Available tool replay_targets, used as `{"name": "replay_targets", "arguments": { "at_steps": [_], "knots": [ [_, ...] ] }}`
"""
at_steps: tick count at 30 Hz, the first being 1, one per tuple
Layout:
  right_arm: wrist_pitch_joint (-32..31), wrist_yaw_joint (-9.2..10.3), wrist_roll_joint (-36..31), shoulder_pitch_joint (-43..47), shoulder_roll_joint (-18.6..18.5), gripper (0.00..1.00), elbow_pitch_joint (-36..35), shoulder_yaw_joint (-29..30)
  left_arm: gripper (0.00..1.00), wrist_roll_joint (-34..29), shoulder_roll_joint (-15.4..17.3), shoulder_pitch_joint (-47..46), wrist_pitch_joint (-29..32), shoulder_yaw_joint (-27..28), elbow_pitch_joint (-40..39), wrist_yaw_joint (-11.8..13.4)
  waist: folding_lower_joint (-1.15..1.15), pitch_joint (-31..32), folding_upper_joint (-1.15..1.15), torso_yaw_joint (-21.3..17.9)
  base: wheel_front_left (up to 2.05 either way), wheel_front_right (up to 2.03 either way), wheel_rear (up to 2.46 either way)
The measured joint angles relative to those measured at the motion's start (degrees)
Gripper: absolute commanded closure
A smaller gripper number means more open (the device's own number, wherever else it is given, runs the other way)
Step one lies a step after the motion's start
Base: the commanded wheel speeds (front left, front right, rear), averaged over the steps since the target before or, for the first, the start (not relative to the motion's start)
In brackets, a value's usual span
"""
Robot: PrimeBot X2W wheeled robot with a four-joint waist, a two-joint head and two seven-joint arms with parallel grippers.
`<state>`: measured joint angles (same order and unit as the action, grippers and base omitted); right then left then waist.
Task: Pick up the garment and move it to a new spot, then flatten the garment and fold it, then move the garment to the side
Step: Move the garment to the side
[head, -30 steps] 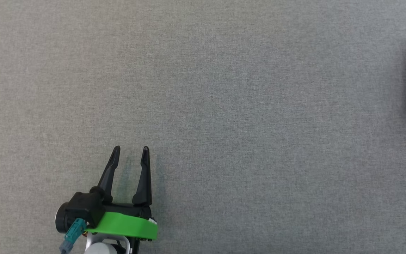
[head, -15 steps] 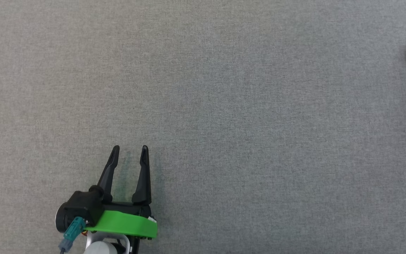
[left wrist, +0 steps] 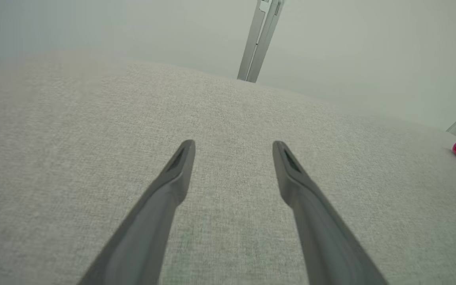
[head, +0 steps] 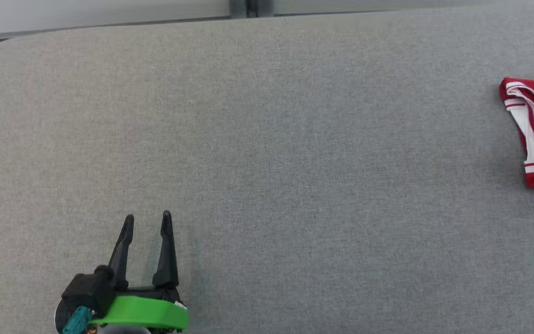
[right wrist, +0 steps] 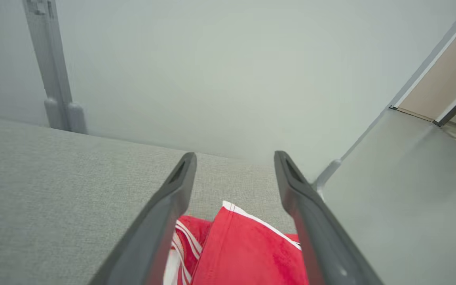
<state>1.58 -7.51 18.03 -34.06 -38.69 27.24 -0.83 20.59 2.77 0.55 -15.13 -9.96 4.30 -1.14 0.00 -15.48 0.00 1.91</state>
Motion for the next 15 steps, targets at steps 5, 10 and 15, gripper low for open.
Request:
{"name": "replay_targets", "arguments": {
  "at_steps": [5, 10, 15],
  "knots": [
    [8.3, 0.01, -4.0, 9.9, 8.8, 0.0, -4.5, 2.1, 0.0, -0.4, 0.0, 3.4, 0.0, 3.4, 2.3, 1.2, 0.0, 4.8, 0.0, -0.5, 0.0, 0.0, 0.0],
    [12.4, -0.01, -6.8, 19.6, 17.8, 0.0, -8.6, 2.7, 0.0, -2.5, 0.0, 6.5, 0.0, 7.3, 4.3, 2.5, 0.0, 9.8, 0.0, -1.1, 0.0, 0.0, 0.0],
    [13.2, -0.01, -9.0, 27.2, 23.1, 0.0, -11.9, 1.6, 0.0, -4.3, 0.0, 7.4, 0.0, 9.2, 5.5, 2.2, 0.0, 13.8, 0.0, -1.3, 0.0, 0.0, 0.0]
  ]
}}
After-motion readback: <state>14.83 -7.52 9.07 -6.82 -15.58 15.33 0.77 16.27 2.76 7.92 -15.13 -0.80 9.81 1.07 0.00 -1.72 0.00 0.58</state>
